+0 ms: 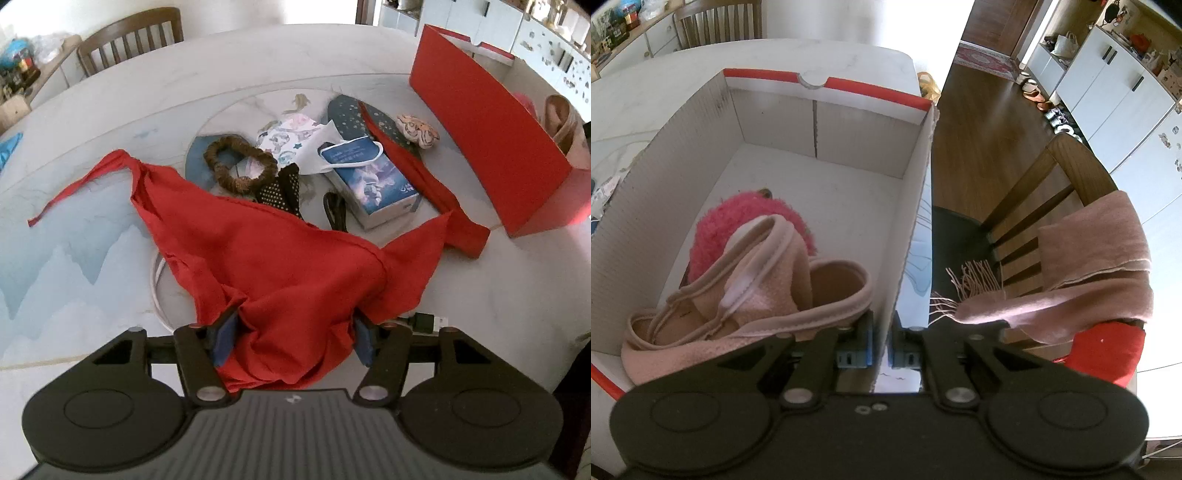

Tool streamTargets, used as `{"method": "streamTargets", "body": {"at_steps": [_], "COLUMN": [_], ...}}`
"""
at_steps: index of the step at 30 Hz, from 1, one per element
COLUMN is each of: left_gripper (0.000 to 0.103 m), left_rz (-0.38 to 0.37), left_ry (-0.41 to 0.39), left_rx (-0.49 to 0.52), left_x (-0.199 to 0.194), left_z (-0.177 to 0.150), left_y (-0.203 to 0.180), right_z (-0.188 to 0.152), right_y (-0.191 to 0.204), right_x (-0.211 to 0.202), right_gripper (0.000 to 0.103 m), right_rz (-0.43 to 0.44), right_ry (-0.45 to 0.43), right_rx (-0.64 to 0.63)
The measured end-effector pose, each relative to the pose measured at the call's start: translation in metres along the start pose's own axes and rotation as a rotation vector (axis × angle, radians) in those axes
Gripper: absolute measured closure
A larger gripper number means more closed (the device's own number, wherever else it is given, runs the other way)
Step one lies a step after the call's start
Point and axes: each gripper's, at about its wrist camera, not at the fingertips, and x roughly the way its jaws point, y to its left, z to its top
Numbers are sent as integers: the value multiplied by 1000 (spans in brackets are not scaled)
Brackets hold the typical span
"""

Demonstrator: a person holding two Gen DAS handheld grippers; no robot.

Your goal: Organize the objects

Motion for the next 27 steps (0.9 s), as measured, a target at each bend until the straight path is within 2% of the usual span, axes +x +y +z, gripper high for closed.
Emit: {"method": "streamTargets", "body": {"at_steps": [3,6,7,8,11,17,20,23,25,27], "left_gripper": [41,42,48,61,87,92,92,92,92,92], "left_rz": [11,10,8,8,14,-60,-137,-248,-300,-313], "left_ry": [-1,11,13,9,-6,-2,-3,-14,-31,-50], "left_rx": [36,15,0,-13,-69,-254,-374,-484,-504,-482], "left_x": [1,3,3,1,-8,-28,-38,-45,-51,-59], "left_z": [-2,0,1,3,7,21,30,39,47,57], "left_y": [-7,-5,-3,-1,8,33,47,58,58,52], "right_z": [-1,-1,-1,0,-1,0,0,-1,-1,-1], "right_y": [-1,-1,-1,-1,-3,-1,-1,0,0,-1], "right_x": [-1,-1,-1,-1,-2,-1,-1,0,0,0], "right_gripper": [97,97,97,96,96,97,97,97,97,97], "right_rz": [-1,-1,-2,-3,-3,-2,-3,-4,-3,-2], "right_ry": [0,0,0,0,1,1,2,3,3,3], "right_rx": [-1,0,0,0,-2,-2,-3,-4,-4,-3]}}
